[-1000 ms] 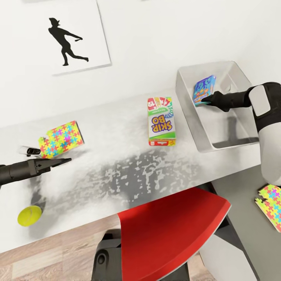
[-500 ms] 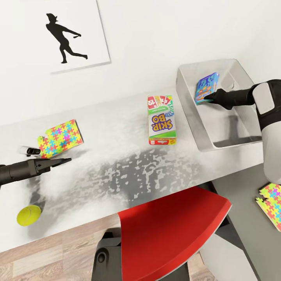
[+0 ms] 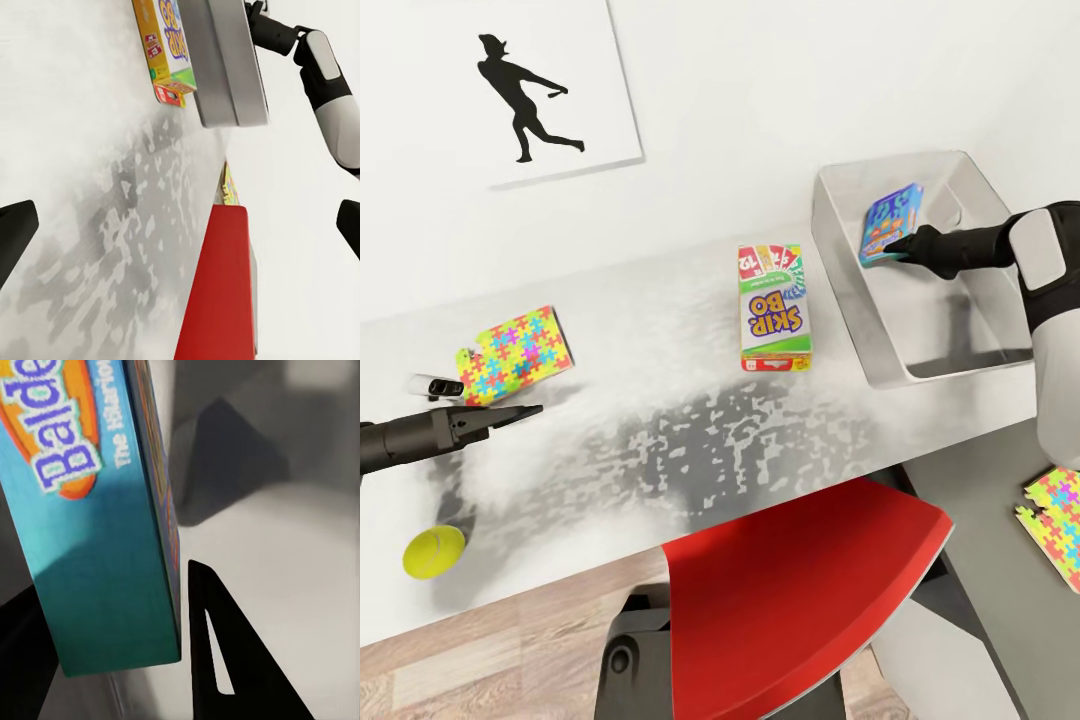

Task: Put all the toys in the child's room - the three board games (two on the bed and one on the table), the two jigsaw puzzles on the table, and the tennis ball on the table - inside the toy box on the table in the child's room.

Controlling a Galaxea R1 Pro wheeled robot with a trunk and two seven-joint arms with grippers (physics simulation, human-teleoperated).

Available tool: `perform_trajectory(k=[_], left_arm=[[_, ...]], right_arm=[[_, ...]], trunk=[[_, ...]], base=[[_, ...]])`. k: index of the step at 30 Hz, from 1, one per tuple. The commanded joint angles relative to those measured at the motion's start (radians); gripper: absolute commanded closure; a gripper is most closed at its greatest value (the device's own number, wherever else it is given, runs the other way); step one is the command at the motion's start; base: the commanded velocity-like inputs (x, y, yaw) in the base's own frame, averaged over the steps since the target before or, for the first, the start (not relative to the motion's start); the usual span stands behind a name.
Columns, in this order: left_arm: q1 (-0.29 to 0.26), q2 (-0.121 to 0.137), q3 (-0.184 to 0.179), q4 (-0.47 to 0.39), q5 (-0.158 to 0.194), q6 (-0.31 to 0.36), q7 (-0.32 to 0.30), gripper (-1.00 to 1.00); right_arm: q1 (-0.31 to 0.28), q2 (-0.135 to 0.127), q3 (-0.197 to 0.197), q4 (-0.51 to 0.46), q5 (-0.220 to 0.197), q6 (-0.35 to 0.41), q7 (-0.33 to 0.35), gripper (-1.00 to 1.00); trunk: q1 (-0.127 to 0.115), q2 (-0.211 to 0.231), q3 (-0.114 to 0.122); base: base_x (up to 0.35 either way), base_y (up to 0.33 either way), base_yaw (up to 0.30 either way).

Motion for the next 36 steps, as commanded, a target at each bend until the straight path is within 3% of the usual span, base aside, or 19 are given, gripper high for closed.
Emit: perform_trajectory(k=[1,14,15,21,36], left_arm=[[-0.001,0.000,0.000,0.000,-0.001,0.011,-0.004,-1.00],[0.000,0.000,0.000,0.000,-0.001,0.011,-0.004,-1.00],[0.000,0.000,0.000,0.000,-0.001,0.011,-0.004,-1.00],[0.000,0.003,0.001,0.000,-0.001,0.011,-0.004,-1.00],[0.000,0.002,0.001,0.000,-0.001,0.011,-0.004,-1.00]], right_arm=[[-0.002,0.000,-0.004,0.004,0.010,0.004,0.009,1.00],[-0.010,0.006,-0.005,0.027,0.009,0.002,-0.018,1.00],[-0.010,0.007,-0.005,0.030,0.009,0.000,-0.018,-1.00],[-0.012,0.007,-0.005,0.071,0.010,-0.048,-0.019,-1.00],[-0.019,0.000,-0.004,0.075,0.011,-0.052,-0.024,-1.00]], trunk=[[0.001,-0.002,-0.001],[0.001,-0.002,-0.001],[0.001,-0.002,-0.001],[0.001,-0.002,-0.001],[0.001,-0.002,-0.001]], base=[[0.000,0.000,0.000],[0.000,0.000,0.000],[0.000,0.000,0.000],[0.000,0.000,0.000],[0.000,0.000,0.000]])
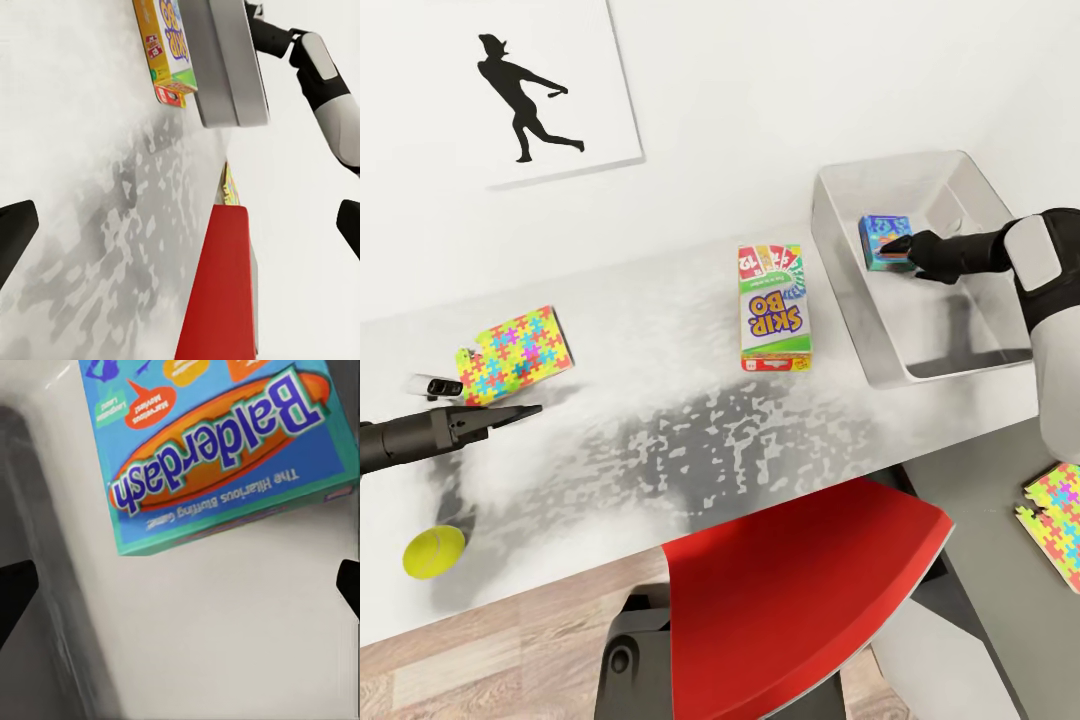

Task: Put all the toys in the child's room - the three board games (two on the bed and one on the table), the two jigsaw puzzles on the table, and the tennis ball on the table - inside the toy box on the table in the child's room.

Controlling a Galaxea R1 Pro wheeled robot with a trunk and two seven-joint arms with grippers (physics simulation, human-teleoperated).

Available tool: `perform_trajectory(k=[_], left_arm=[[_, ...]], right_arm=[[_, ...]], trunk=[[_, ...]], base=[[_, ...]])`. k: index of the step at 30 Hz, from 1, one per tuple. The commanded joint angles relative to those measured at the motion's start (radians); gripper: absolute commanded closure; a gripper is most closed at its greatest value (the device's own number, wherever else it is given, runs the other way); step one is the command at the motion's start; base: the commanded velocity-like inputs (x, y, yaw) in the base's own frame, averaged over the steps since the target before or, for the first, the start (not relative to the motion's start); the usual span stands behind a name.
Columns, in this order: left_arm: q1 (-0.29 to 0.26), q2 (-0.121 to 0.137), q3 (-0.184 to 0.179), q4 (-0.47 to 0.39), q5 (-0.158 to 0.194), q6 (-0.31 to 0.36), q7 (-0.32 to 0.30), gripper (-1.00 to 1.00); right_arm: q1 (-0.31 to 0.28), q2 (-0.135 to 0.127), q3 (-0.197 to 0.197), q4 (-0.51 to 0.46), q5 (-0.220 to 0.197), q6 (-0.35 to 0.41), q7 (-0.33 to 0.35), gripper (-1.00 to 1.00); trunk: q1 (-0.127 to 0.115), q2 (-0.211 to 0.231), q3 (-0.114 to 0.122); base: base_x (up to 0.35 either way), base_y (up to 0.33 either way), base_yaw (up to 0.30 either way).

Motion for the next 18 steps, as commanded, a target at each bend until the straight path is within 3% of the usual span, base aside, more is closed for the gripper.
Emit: perform_trajectory(k=[1,7,18], left_arm=[[0.000,0.000,0.000,0.000,-0.001,0.011,-0.004,-1.00],[0.000,0.000,0.000,0.000,-0.001,0.011,-0.004,-1.00],[-0.001,0.000,0.000,0.000,-0.001,0.011,-0.004,-1.00]], right_arm=[[-0.005,0.000,-0.004,0.000,0.010,0.006,0.000,-1.00],[-0.016,-0.001,-0.004,-0.002,0.009,0.019,-0.054,-1.00],[-0.019,-0.002,-0.006,-0.012,0.008,0.020,-0.066,-1.00]], trunk=[[0.001,-0.002,-0.001],[0.001,-0.002,-0.001],[0.001,-0.002,-0.001]], base=[[0.000,0.000,0.000],[0.000,0.000,0.000],[0.000,0.000,0.000]])
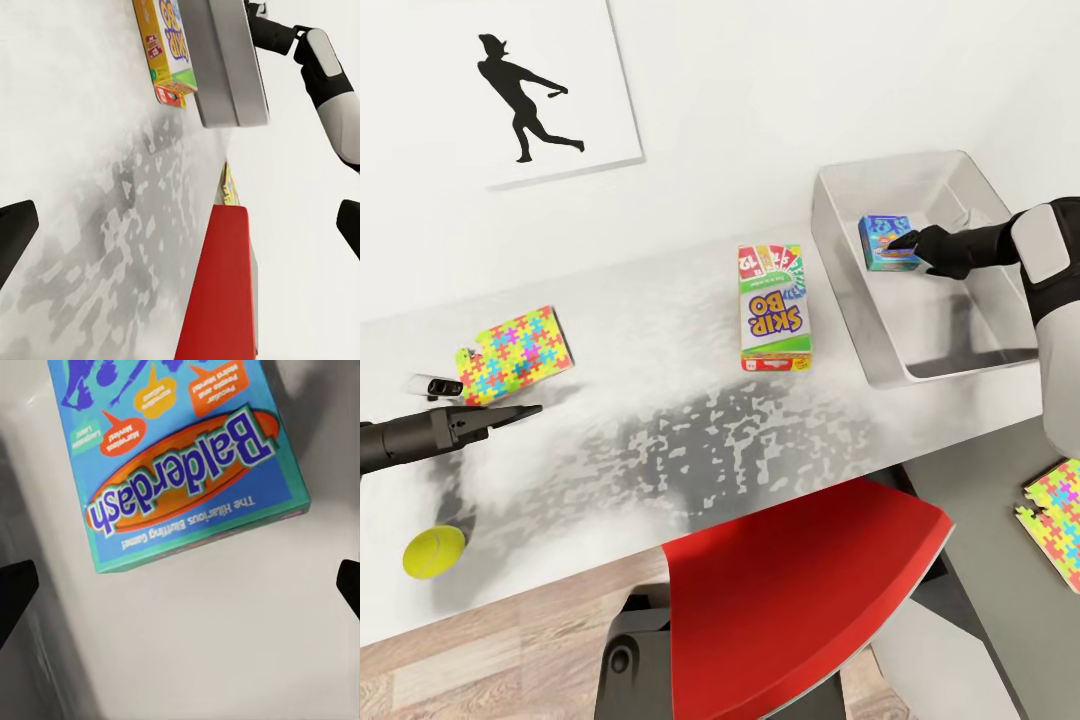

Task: Put all the toys in the child's room - the three board games (two on the bed and one on the table), the two jigsaw puzzles on the table, and the tennis ball on the table - inside the toy box on the table in the child's room.

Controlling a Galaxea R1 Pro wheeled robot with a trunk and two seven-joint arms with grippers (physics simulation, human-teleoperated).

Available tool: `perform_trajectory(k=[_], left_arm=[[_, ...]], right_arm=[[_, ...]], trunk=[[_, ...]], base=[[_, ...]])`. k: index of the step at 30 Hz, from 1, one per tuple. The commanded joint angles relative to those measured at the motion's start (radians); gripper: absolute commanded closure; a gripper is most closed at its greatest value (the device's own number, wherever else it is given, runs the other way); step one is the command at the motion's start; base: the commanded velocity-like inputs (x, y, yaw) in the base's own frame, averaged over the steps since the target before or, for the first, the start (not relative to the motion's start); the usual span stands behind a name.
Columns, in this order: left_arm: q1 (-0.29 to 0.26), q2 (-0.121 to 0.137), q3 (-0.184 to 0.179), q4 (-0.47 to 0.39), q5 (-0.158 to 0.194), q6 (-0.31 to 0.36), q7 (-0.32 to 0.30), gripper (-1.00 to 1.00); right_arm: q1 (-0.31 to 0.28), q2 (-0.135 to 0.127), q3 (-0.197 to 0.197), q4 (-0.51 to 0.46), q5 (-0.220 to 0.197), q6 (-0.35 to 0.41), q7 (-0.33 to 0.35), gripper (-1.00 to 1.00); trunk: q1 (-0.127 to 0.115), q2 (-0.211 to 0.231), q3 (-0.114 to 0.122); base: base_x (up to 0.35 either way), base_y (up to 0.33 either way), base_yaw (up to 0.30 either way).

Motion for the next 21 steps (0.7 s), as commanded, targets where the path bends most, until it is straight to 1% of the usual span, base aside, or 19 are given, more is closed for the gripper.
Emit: perform_trajectory(k=[1,10,21], left_arm=[[-0.001,0.000,0.000,0.000,-0.001,0.011,-0.004,-1.00],[-0.001,0.001,0.000,0.000,-0.001,0.011,-0.004,-1.00],[-0.001,0.002,0.000,0.000,0.000,0.011,-0.004,-1.00]], right_arm=[[-0.001,0.001,-0.005,0.000,0.011,0.004,0.008,-1.00],[-0.001,0.001,-0.004,-0.012,0.011,0.006,0.005,-1.00],[0.000,0.001,-0.003,-0.041,0.010,0.027,0.006,-1.00]], trunk=[[0.001,-0.002,-0.001],[0.001,-0.002,0.001],[0.001,-0.002,0.016]], base=[[0.000,0.000,0.000],[0.000,0.000,0.000],[0.000,0.000,0.000]])
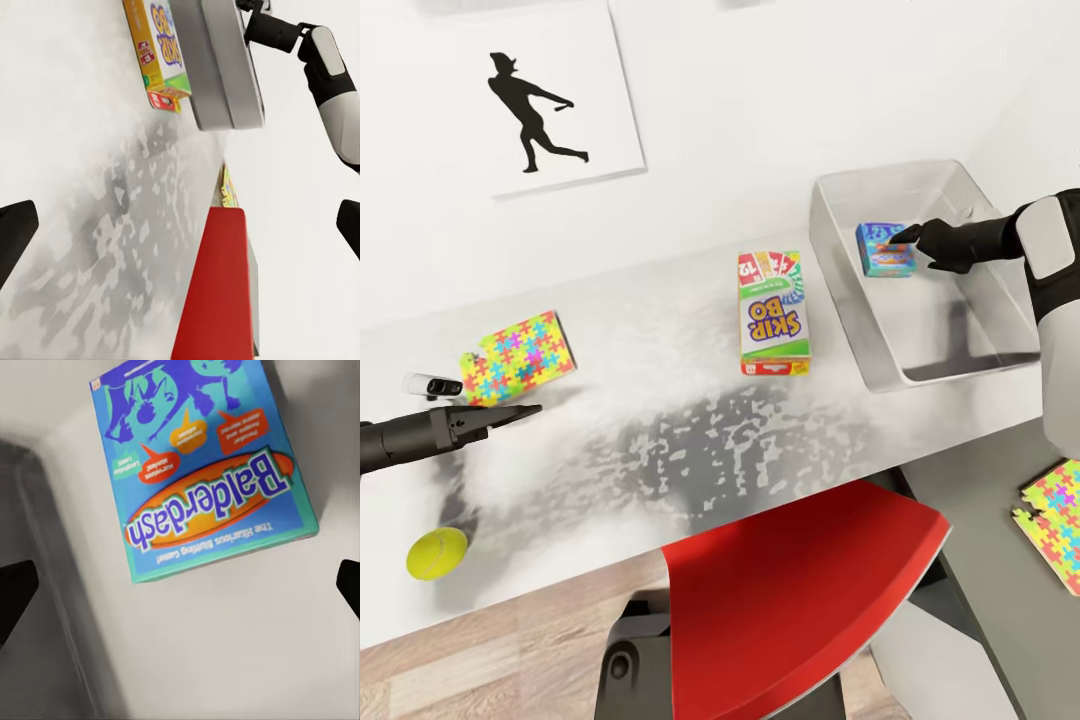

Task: Put all the toys in the child's room - the three board games (two on the bed and one on the table), the two jigsaw puzzles on the table, and the tennis ball on the table - inside the toy box on the table in the child's room.

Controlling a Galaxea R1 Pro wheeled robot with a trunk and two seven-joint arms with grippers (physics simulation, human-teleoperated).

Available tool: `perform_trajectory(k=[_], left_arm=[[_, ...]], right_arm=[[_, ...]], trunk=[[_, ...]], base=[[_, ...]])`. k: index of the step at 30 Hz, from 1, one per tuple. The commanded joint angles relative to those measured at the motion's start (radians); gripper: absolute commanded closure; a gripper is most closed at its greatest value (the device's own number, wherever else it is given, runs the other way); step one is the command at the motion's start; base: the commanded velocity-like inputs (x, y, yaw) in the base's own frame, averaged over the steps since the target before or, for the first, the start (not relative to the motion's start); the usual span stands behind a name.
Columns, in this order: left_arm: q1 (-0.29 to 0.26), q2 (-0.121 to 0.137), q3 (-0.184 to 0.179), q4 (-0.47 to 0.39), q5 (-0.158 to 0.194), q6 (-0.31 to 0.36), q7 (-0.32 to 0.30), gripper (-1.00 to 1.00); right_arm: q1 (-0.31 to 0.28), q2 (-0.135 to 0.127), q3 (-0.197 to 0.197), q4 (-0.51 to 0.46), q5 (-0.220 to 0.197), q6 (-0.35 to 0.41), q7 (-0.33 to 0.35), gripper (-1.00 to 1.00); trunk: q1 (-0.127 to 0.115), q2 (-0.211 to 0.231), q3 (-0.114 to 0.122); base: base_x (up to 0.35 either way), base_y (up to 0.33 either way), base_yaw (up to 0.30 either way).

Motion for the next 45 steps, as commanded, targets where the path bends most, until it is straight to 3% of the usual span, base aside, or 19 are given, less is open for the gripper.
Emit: perform_trajectory(k=[1,18,30,45], left_arm=[[-0.001,0.001,0.000,0.000,-0.001,0.011,-0.004,-1.00],[-0.001,0.004,0.000,0.000,0.001,0.011,-0.004,-1.00],[-0.001,0.004,0.001,0.000,0.002,0.011,-0.004,-1.00],[-0.001,0.005,0.001,-0.001,0.016,0.011,-0.004,-1.00]], right_arm=[[-0.001,0.000,-0.004,-0.001,0.010,0.006,0.009,-1.00],[0.001,-0.001,-0.005,-0.020,0.005,0.019,0.016,-1.00],[0.001,-0.001,-0.011,-0.041,0.001,0.075,0.018,-1.00],[0.001,-0.001,-0.016,-0.047,-0.002,0.083,0.018,-1.00]], trunk=[[0.001,-0.001,0.000],[0.001,-0.001,0.025],[0.001,-0.001,0.027],[0.001,-0.001,0.027]], base=[[0.000,0.000,0.000],[0.000,0.000,0.000],[0.000,0.000,0.000],[0.000,0.000,0.000]])
